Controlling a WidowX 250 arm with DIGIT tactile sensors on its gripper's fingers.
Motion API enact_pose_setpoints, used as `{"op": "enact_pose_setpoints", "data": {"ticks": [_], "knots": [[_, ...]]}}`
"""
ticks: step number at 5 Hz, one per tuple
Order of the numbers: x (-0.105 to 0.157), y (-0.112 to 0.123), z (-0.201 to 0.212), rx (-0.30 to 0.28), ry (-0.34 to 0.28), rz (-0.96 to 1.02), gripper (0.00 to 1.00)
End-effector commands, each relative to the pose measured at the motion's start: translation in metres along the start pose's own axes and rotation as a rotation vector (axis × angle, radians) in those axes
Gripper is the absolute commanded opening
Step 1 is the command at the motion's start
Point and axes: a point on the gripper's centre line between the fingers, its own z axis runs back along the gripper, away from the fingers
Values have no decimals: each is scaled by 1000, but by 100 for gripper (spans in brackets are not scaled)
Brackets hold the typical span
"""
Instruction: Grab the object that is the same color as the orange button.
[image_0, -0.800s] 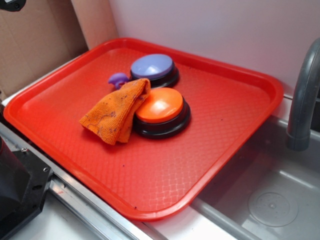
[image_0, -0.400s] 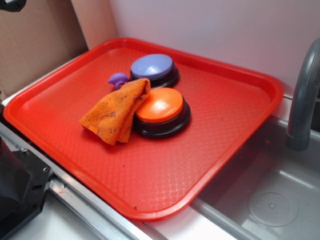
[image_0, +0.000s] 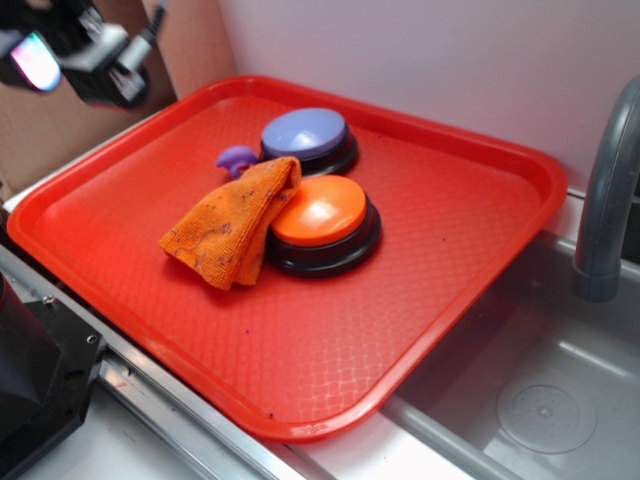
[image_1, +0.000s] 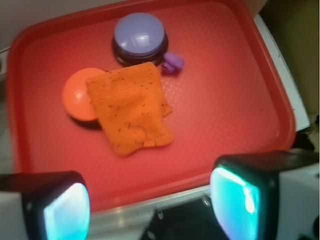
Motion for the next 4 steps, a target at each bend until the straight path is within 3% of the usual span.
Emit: {"op": "enact_pose_setpoints", "data": {"ticks": [1,2,4], "knots": [[10,-22,-69,19,-57,34,100],[16,-26,-103,-5,-47,25,100],[16,-30,-140,7,7,-14,100]]}}
